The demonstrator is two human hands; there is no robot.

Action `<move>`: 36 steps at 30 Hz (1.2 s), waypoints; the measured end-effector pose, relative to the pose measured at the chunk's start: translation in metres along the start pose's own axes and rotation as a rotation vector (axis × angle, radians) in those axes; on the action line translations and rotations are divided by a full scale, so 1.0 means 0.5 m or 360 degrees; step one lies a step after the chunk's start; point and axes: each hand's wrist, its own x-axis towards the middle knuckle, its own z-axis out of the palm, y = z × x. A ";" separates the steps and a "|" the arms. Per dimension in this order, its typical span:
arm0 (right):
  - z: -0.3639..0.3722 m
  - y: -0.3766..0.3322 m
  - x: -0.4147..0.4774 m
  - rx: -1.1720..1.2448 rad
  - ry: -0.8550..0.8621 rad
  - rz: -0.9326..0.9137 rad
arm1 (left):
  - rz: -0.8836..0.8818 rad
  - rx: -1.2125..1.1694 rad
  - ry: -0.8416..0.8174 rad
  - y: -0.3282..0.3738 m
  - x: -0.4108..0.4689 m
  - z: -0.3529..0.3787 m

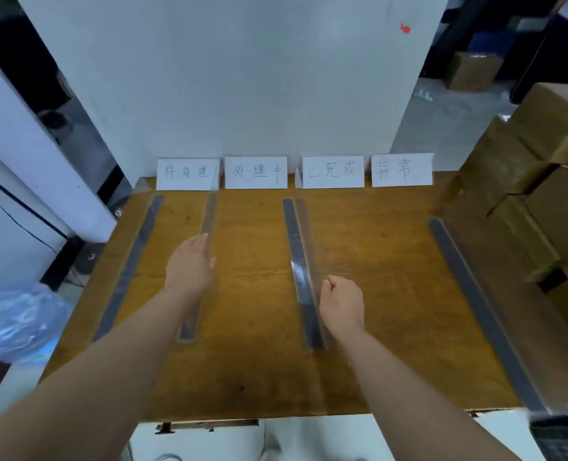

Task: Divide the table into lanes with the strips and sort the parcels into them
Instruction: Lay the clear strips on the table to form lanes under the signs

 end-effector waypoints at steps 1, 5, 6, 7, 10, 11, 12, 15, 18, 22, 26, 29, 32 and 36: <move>0.013 -0.010 -0.001 0.0042 -0.0003 0.0021 | -0.0009 -0.0019 -0.0033 -0.012 0.000 0.001; 0.056 -0.045 -0.008 0.0151 -0.0019 0.0074 | -0.0047 -0.0131 -0.0125 -0.045 0.001 0.014; 0.063 -0.051 -0.009 0.0153 -0.0025 0.0071 | -0.0057 -0.0155 -0.0134 -0.051 0.001 0.018; 0.069 -0.057 -0.009 0.0148 -0.0029 0.0072 | -0.0072 -0.0173 -0.0156 -0.057 0.003 0.021; 0.083 -0.072 -0.006 0.0127 -0.0037 0.0083 | -0.0140 -0.0232 -0.0217 -0.071 0.009 0.028; 0.087 -0.077 -0.005 0.0114 -0.0039 0.0087 | -0.0158 -0.0245 -0.0228 -0.074 0.010 0.029; 0.091 -0.081 -0.004 0.0102 -0.0037 0.0089 | -0.0166 -0.0259 -0.0233 -0.076 0.012 0.030; 0.097 -0.090 -0.002 0.0073 -0.0023 0.0086 | -0.0152 -0.0323 -0.0259 -0.082 0.017 0.031; 0.099 -0.096 0.002 0.0053 -0.0018 0.0082 | -0.0113 -0.0355 -0.0260 -0.085 0.020 0.032; 0.101 -0.101 0.007 0.0007 0.0004 0.0073 | -0.0111 -0.0397 -0.0295 -0.086 0.017 0.035; 0.101 -0.104 0.009 -0.0012 -0.0015 0.0080 | -0.0123 -0.0351 -0.0323 -0.092 0.011 0.038; 0.100 -0.101 0.009 0.0011 -0.0006 0.0105 | -0.0130 -0.0358 -0.0308 -0.094 0.011 0.037; 0.098 -0.095 0.009 -0.0019 0.0009 0.0074 | -0.0134 -0.0365 -0.0302 -0.090 0.009 0.035; 0.092 -0.095 0.007 -0.0047 0.0030 0.0033 | -0.0138 -0.0368 -0.0306 -0.085 0.008 0.031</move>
